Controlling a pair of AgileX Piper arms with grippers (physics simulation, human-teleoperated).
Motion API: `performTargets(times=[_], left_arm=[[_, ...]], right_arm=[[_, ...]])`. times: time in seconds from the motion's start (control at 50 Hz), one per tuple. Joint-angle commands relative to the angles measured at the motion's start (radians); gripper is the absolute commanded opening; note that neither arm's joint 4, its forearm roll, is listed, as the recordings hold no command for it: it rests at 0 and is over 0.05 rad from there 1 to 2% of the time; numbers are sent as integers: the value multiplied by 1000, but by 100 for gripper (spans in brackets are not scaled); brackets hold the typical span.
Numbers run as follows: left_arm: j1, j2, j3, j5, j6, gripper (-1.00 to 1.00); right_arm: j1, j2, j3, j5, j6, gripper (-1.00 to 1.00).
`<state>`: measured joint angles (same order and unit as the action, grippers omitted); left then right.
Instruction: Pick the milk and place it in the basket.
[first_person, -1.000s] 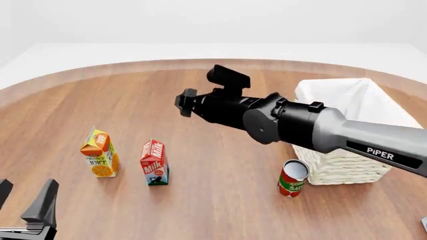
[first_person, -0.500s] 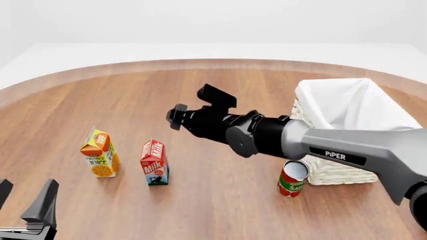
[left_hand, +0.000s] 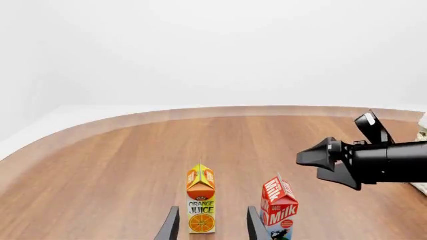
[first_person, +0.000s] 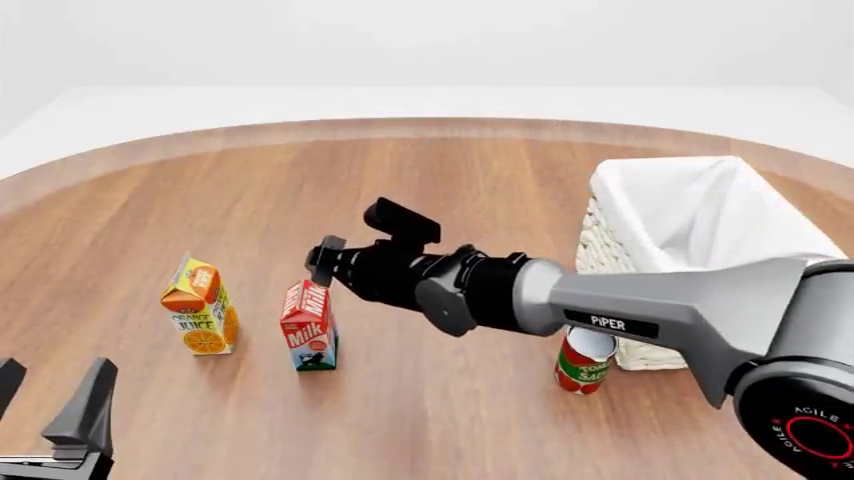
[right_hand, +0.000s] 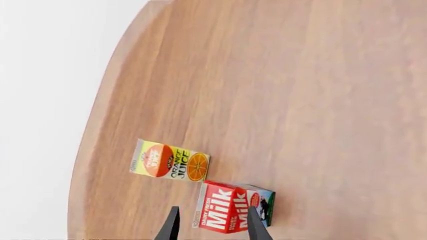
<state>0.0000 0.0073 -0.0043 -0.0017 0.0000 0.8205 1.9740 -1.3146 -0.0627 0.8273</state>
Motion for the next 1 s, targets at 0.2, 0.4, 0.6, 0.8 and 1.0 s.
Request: performTargets(times=[0.2, 0.4, 0.6, 0.8, 1.0], left_arm=[[0, 0, 0, 0, 0, 100], [0, 0, 0, 0, 0, 100], [0, 0, 0, 0, 0, 100], [0, 0, 0, 0, 0, 100], [0, 0, 0, 0, 0, 100]], right_arm=[[23, 63, -30, -13, 29, 100], [29, 91, -42, -20, 44, 100], [38, 110, -55, -23, 50, 100], [39, 121, -60, -29, 54, 100], [42, 141, -71, -36, 59, 100]])
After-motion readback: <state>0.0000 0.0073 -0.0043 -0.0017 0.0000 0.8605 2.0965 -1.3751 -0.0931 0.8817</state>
